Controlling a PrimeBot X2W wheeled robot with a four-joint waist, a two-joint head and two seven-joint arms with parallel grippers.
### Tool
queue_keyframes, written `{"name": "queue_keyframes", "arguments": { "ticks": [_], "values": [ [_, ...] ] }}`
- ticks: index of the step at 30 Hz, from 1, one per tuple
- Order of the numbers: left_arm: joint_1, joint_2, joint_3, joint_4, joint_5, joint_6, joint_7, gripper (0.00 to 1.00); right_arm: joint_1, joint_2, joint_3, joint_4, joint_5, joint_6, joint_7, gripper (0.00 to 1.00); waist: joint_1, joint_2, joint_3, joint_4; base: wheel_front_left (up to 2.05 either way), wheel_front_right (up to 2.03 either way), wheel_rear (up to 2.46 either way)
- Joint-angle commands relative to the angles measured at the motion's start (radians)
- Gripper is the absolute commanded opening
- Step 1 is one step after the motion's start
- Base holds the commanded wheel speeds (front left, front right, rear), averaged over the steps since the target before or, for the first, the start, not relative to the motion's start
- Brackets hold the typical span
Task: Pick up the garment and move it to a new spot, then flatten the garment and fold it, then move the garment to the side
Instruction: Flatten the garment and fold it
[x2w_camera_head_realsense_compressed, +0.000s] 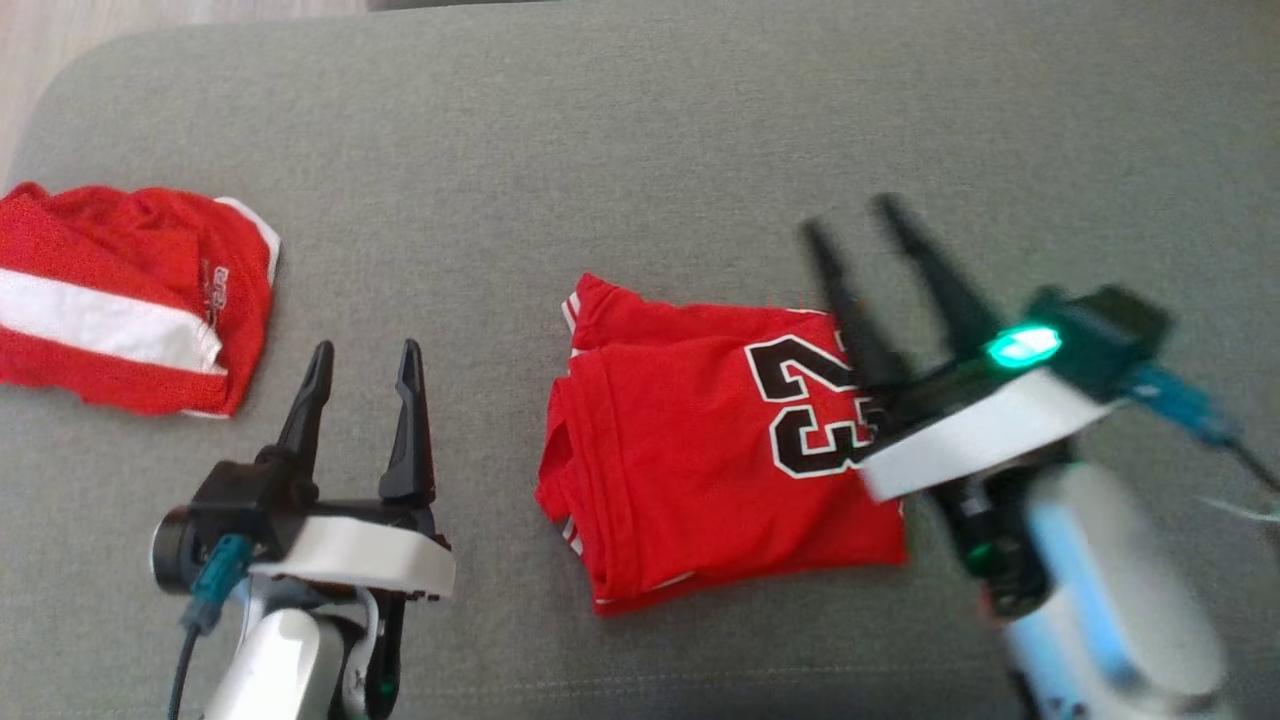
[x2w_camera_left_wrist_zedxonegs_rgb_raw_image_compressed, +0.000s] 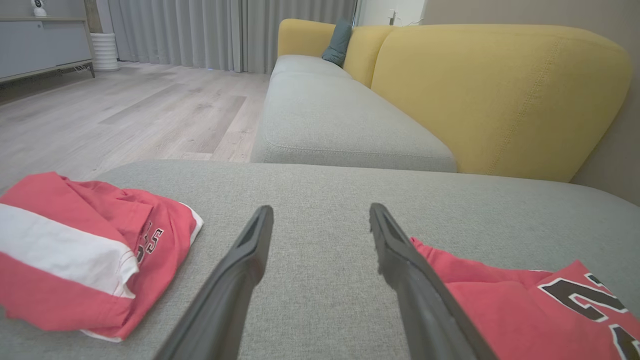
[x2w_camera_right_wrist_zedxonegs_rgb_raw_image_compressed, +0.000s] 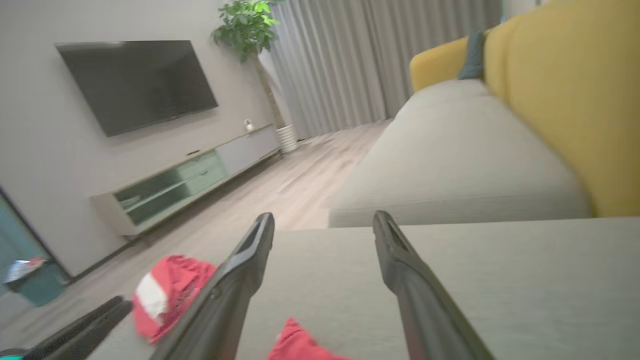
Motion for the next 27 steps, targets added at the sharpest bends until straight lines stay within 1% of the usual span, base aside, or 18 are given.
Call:
{"name": "queue_keyframes", "arguments": {
  "ticks": [1,6,10,13,27],
  "values": [
    [-0.025,0.022,0.038,-0.031,0.004,0.007,-0.01,1.0,0.004,-0.014,-0.028,-0.047,-0.034,-0.001,-0.01,1.0,0.0,0.0,-0.003,-0.008,0.0,0.0,0.0],
    [-0.02,0.036,0.043,-0.037,0.003,0.012,-0.005,1.0,0.097,-0.073,-0.203,-0.075,-0.117,-0.001,0.003,1.0,0.0,0.0,-0.016,-0.021,0.0,0.0,0.0],
    [-0.008,0.049,0.053,-0.046,0.001,0.019,-0.001,1.0,0.173,-0.088,-0.289,-0.098,-0.142,-0.001,0.021,1.0,0.0,0.0,-0.036,-0.031,0.0,0.0,0.0],
    [0.008,0.056,0.055,-0.054,0.0,0.027,0.008,1.0,0.209,-0.083,-0.305,-0.114,-0.151,-0.001,0.032,1.0,0.0,0.0,-0.06,-0.039,0.0,0.0,0.0],
    [0.133,0.094,0.059,-0.078,-0.014,0.049,0.049,1.0,0.321,-0.047,-0.302,-0.132,-0.167,-0.001,0.067,1.0,0.0,0.0,-0.182,-0.059,0.0,0.0,0.0]
  ]
}}
